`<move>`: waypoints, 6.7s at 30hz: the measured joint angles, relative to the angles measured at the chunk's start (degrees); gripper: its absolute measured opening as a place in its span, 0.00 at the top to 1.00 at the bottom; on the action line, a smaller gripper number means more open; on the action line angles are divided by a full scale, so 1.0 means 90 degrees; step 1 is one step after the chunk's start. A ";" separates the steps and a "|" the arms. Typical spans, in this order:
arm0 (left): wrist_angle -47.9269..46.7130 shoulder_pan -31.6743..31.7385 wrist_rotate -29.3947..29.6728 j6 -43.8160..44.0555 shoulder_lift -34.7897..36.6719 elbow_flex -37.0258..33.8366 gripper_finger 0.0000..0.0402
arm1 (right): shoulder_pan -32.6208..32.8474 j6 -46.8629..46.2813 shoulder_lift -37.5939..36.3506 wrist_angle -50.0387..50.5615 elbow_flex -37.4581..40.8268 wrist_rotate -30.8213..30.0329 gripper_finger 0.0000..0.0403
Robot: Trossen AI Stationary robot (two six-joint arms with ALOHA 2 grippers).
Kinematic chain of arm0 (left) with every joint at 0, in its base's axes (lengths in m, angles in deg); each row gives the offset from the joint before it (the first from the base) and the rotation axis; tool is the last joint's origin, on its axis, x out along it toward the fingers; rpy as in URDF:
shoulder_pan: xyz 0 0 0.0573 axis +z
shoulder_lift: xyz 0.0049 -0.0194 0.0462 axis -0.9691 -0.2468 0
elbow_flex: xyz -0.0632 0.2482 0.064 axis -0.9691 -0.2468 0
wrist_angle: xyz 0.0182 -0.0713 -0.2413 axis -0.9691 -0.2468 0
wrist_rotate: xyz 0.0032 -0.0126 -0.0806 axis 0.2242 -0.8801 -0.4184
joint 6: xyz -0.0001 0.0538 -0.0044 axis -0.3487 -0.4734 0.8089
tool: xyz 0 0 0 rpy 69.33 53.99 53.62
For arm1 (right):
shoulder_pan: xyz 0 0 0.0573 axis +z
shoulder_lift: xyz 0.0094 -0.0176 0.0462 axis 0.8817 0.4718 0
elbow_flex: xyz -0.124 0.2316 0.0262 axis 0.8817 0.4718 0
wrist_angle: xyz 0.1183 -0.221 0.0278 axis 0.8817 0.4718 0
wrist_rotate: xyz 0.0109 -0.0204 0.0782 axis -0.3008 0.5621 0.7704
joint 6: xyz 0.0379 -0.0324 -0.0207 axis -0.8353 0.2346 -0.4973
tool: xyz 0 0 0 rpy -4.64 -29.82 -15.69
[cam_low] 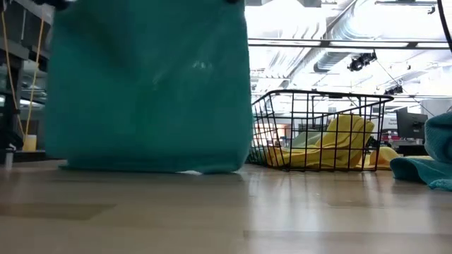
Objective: Fold microfiber towels
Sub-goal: Fold the top blue microfiber towel
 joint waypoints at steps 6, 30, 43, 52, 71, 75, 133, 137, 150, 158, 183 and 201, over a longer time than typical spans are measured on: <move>-0.0471 0.0728 0.0712 -0.0570 0.0882 0.0189 1.00 | -0.0566 0.0610 0.0000 0.0535 -0.0679 -0.0344 1.00; -0.1091 0.2474 0.0045 -0.0990 0.2007 -0.0692 1.00 | -0.1287 0.0805 -0.0126 -0.0201 0.0506 -0.0205 1.00; 0.3877 0.0241 -0.2141 0.0772 0.1528 -0.3368 1.00 | 0.0073 -0.0827 -0.0119 -0.3639 0.3208 0.1943 1.00; 0.5874 -0.1414 -0.1416 0.2375 -0.0482 -0.3439 1.00 | 0.0642 -0.1644 -0.0121 -0.4142 0.3787 0.2482 1.00; 0.4517 -0.1192 0.0296 0.3288 -0.1091 -0.3240 1.00 | -0.0208 -0.1047 -0.0124 -0.3881 0.3140 0.2709 1.00; 0.3578 -0.0726 0.0692 0.3721 -0.1134 -0.3245 1.00 | -0.0583 -0.1230 -0.0124 -0.3402 0.3284 0.2451 1.00; 0.4434 0.0213 -0.1564 -0.0808 -0.0348 -0.3078 0.67 | -0.0323 0.0699 -0.0002 -0.2950 0.2600 0.2334 0.56; 0.4409 0.0258 -0.1502 -0.0868 -0.0857 -0.3081 0.67 | -0.0104 0.0608 -0.0002 -0.3020 0.2747 0.2277 0.56; 0.5078 0.0351 -0.2289 -0.1077 -0.2505 -0.3062 0.67 | -0.0061 0.0782 0.0022 -0.3354 0.2833 0.2185 0.56; 0.5083 -0.0121 -0.2265 -0.0557 -0.2524 -0.3075 0.67 | -0.0108 0.1595 0.0262 -0.3524 0.2833 0.2526 0.56; 0.5097 -0.0887 -0.2625 0.0312 -0.2383 -0.3072 0.87 | -0.0217 0.2074 0.1151 -0.3561 0.2831 0.3238 0.86; 0.6581 -0.1567 -0.3019 0.2104 -0.2284 -0.2654 1.00 | 0.0489 0.0422 0.1120 -0.3624 0.2389 0.4591 1.00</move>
